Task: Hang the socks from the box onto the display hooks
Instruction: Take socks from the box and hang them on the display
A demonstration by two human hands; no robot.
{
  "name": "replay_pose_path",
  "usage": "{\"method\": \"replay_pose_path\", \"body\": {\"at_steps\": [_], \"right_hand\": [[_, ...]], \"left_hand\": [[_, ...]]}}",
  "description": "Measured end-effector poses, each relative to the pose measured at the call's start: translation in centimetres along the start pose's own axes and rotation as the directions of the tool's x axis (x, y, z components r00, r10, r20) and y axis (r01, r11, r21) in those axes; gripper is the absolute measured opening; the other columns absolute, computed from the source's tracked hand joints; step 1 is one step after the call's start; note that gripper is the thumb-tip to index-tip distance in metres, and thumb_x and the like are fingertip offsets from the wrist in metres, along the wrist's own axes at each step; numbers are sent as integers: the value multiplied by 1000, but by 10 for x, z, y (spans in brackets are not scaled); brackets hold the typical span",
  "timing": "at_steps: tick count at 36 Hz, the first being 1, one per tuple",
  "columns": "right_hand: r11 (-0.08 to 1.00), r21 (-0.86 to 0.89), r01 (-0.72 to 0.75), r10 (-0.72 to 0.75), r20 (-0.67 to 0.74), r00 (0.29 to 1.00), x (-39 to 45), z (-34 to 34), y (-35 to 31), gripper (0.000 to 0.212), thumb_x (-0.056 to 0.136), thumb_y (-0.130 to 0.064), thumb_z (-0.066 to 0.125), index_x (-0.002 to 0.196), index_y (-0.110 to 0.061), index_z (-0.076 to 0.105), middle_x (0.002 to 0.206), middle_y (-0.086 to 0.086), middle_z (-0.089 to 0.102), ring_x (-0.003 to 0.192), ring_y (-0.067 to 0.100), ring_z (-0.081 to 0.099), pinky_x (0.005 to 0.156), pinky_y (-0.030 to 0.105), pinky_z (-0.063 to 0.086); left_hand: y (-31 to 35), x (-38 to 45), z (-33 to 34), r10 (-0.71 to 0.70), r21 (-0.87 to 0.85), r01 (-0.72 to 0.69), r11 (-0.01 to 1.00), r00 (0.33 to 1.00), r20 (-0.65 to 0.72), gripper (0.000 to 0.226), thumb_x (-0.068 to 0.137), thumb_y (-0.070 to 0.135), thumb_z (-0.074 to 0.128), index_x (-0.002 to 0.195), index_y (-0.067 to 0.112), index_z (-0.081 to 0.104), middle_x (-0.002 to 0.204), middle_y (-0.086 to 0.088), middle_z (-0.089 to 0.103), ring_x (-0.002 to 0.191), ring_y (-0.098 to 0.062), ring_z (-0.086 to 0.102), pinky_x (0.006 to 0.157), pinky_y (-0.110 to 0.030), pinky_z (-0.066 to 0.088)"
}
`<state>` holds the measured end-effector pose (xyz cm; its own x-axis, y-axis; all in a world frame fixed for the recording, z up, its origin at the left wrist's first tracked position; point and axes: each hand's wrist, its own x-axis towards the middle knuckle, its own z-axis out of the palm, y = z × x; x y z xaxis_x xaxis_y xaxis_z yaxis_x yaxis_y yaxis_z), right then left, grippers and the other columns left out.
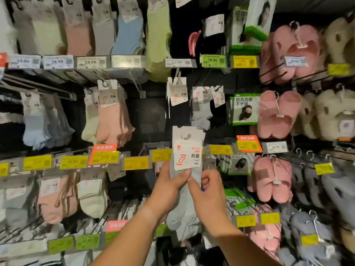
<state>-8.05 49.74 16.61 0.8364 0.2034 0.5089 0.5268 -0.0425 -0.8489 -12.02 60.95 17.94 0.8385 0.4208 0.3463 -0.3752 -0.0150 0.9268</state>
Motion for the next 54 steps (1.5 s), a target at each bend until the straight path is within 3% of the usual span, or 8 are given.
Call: {"method": "replay_pose_path", "body": {"at_steps": [13,18,21,34,41,45,48,54], "right_hand": [[997,64,-49,42,110,993,48,-33,21,33,90,-32,69,76,-13,47,69,4,49,60,18,41,57,33,33],[988,147,-52,34,126,991,58,-43,25,12,93,-26,68,88,-20,58,83,2,69,76,22,66,64,38,49],[978,203,-51,20,150,988,62,-47,23,8,96,-18,63,95,-24,57,89,-7,70,79,1,67,62,14,45],[852,484,-199,148,143,979,71,-10,5,24,94,-30,66,105,-27,45,109,4,65,98,21,67,86,46,56],[887,454,-86,37,115,993,76,28,-30,13,102,-21,53,113,-16,57,99,-7,69,73,-10,65,61,11,51],[821,536,-196,124,167,978,75,58,-54,11,104,-21,49,104,-14,57,99,8,72,83,17,72,74,37,60],[814,524,-249,169,197,966,78,82,-71,12,104,-19,49,104,-11,58,92,8,73,74,18,72,62,33,60],[945,305,-120,59,202,978,98,111,-104,16,102,-23,53,109,-14,64,107,7,73,94,22,71,84,40,58]], "left_hand": [[-4,21,38,-4,-78,8,997,999,50,65,86,42,73,142,22,46,128,-6,69,118,-27,67,103,-53,50],[-4,26,48,60,23,-60,998,998,-7,46,98,49,51,139,27,52,120,8,72,110,-10,69,81,-23,58],[-4,29,48,60,39,-58,998,997,-54,34,102,46,45,132,32,55,112,13,74,99,-2,71,70,-17,56],[7,30,31,106,37,-101,994,983,-151,33,100,24,62,132,27,58,121,1,72,109,-21,71,94,-50,56],[26,24,-19,281,184,-258,949,953,-113,31,98,16,61,128,25,62,117,10,74,109,-9,69,80,-18,55],[46,22,-66,268,173,-245,954,956,-119,22,103,19,52,121,23,63,106,12,75,89,6,71,67,-7,50],[56,29,-108,260,172,-233,957,953,-158,19,103,19,54,118,28,63,112,10,75,90,4,71,68,-10,52],[86,46,-160,346,276,-293,916,923,-168,28,98,6,61,108,32,61,90,30,73,87,12,67,70,-5,48]]}}
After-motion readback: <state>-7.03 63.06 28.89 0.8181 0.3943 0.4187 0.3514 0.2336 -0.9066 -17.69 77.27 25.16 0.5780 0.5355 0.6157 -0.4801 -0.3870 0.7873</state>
